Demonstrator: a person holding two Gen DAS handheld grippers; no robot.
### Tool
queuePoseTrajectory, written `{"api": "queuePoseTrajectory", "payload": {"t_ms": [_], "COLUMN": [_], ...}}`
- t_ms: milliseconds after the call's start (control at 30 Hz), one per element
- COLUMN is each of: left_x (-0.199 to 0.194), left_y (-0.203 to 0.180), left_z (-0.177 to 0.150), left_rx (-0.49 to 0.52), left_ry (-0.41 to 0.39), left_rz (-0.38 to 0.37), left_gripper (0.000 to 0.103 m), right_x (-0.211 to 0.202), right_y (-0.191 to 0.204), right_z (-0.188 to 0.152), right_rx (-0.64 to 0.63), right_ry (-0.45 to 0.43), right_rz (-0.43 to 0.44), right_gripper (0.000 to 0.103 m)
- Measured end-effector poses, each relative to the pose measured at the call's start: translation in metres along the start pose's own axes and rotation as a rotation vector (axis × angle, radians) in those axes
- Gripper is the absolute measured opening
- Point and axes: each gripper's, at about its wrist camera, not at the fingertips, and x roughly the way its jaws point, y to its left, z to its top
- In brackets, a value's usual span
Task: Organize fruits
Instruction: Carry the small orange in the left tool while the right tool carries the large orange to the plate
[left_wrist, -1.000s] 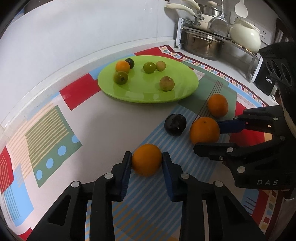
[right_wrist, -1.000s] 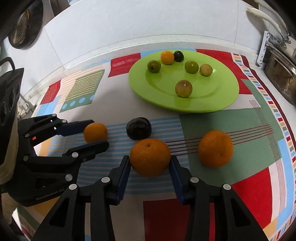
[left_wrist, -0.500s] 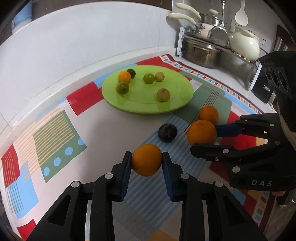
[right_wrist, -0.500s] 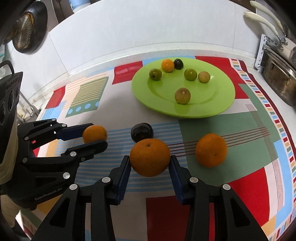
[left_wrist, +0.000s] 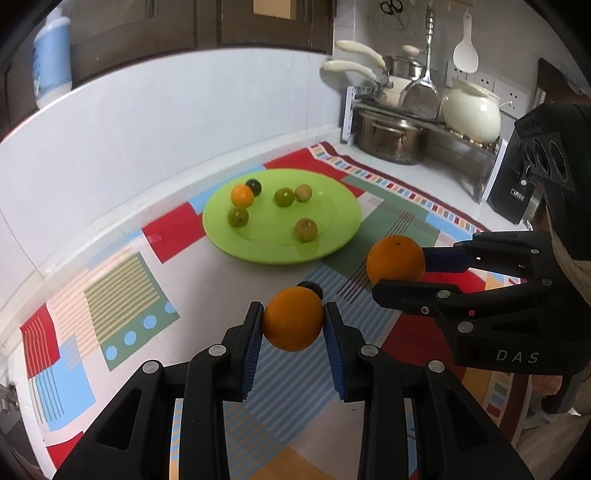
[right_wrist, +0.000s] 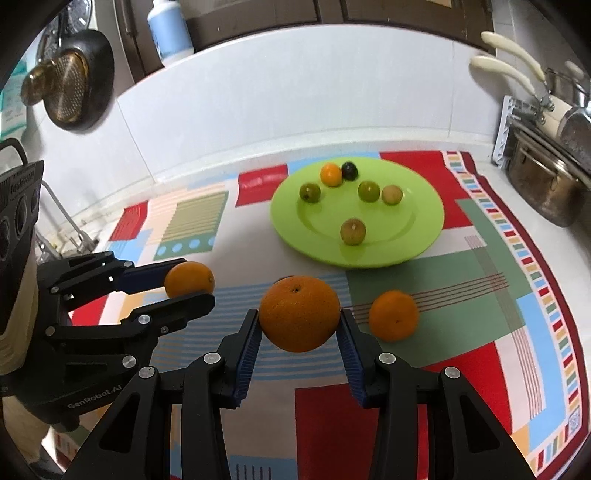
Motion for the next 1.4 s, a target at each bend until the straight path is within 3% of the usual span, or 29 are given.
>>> {"api": "queuePoseTrajectory", "payload": {"t_ms": [733,1400], "left_x": [-0.025,0.001], "left_y": [-0.019,-0.003], "left_z": [0.043,0.099], "left_rx": [-0.006,-0.027], "left_ry": [-0.127,-0.149], "left_rz": [0.040,0.058], "left_gripper": [0.033,0.033], "right_x": [-0.046,-0.034], "right_y": [-0.020,-0.046], "right_z": [0.026,0.080], "right_rx": [0.022,0.013], "right_ry": [-0.140,-0.187], "right_rz": [-0.014,-0.046], "right_gripper": [0.043,0.043]}}
